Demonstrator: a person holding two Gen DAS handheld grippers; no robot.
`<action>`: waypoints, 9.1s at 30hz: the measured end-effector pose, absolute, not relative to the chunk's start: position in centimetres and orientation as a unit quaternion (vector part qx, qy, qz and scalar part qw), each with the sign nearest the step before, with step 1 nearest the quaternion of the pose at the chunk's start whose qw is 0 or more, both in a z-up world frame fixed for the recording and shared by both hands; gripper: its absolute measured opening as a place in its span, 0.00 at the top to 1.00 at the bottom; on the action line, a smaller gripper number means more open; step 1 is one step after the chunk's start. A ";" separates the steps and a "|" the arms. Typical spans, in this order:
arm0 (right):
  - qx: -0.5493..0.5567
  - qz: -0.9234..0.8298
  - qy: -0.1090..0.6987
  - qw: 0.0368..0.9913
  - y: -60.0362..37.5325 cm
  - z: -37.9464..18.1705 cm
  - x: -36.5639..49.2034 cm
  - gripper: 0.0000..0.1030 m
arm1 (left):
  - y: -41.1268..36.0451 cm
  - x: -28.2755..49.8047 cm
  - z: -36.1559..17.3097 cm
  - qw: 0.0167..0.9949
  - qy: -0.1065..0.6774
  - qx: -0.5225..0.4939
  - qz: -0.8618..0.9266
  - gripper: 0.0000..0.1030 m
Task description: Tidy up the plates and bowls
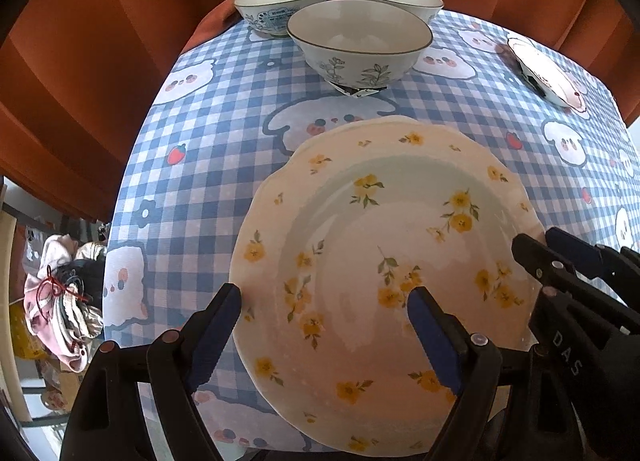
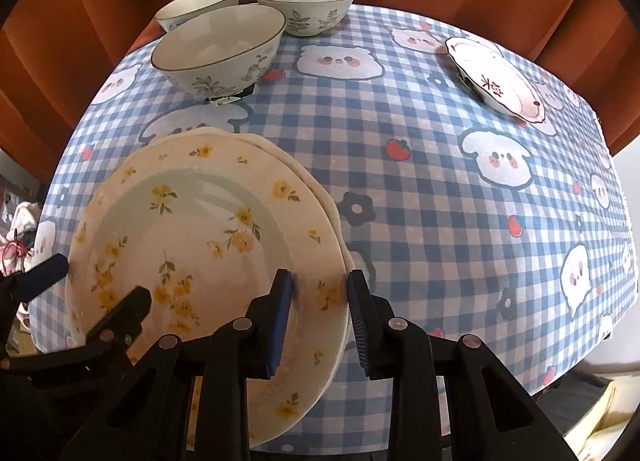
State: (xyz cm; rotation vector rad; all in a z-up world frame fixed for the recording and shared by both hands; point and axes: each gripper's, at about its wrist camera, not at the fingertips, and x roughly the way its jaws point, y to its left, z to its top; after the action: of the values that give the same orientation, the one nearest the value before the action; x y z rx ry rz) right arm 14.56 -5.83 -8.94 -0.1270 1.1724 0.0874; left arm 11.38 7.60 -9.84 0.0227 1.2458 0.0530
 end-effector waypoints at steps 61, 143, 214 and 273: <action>-0.024 0.118 0.522 0.844 -33.0 -6.9 27.2 0.24 | -16.6 23.1 -8.4 0.831 0.538 -0.068 0.124 0.16; -0.005 0.106 0.572 0.814 -36.9 -11.8 31.9 0.56 | -22.9 26.9 -12.2 0.808 0.584 -0.024 0.075 0.42; -0.067 0.090 0.552 0.826 -9.0 -6.7 13.6 0.56 | 4.8 10.2 -8.0 0.822 0.561 -0.080 0.055 0.43; -0.069 0.099 0.571 0.812 -4.7 -8.7 16.7 0.73 | 8.0 12.0 -9.4 0.828 0.547 -0.042 0.114 0.40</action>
State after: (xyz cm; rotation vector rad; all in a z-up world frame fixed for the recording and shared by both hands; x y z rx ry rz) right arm 16.73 -4.73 -8.67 -0.1478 1.2182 0.2115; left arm 12.05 8.00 -9.42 -0.0899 1.1623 0.2413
